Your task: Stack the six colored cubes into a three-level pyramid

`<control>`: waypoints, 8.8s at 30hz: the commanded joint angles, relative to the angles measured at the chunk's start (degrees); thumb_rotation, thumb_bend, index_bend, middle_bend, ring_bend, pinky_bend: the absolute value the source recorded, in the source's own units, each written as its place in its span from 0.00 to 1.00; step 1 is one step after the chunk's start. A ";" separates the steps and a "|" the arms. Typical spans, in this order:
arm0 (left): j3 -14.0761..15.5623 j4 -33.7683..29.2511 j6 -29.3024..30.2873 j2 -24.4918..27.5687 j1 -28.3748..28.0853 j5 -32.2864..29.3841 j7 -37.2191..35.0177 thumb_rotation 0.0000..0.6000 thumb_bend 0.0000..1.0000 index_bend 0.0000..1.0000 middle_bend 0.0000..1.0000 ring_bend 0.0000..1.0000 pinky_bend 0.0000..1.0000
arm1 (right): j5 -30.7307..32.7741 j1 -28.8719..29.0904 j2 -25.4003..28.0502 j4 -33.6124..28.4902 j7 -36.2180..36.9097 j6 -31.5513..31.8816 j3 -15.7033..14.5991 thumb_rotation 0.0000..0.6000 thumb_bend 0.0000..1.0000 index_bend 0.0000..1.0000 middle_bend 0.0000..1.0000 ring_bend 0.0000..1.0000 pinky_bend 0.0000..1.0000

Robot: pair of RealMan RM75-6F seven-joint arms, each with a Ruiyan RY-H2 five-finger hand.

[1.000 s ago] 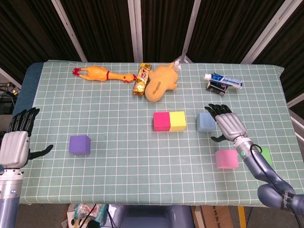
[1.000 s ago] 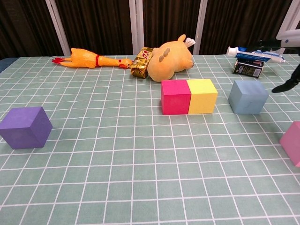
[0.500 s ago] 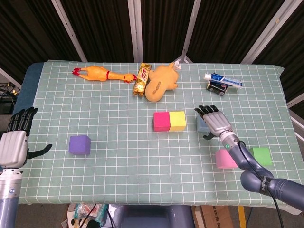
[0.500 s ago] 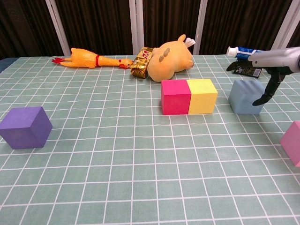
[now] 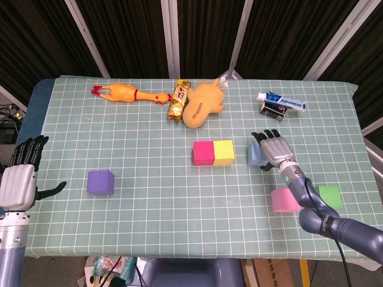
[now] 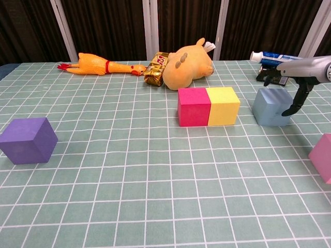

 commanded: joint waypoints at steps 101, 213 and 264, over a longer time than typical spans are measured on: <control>-4.11 0.28 -4.79 0.41 2.98 0.17 -1.44 1.00 0.10 0.00 0.04 0.00 0.03 | -7.30 2.35 -7.93 4.09 -4.80 4.97 0.15 1.00 0.39 0.00 0.36 0.20 0.02; -3.77 -1.69 -5.64 1.71 4.01 1.36 -3.22 1.00 0.10 0.00 0.04 0.00 0.03 | 12.18 -0.16 0.32 -11.82 -12.58 13.35 -4.11 1.00 0.39 0.00 0.19 0.01 0.00; -3.89 -1.59 -6.02 2.04 4.04 1.09 -3.94 1.00 0.10 0.00 0.04 0.00 0.03 | 14.22 1.81 -1.84 -12.12 -16.58 13.08 -5.82 1.00 0.40 0.01 0.19 0.01 0.00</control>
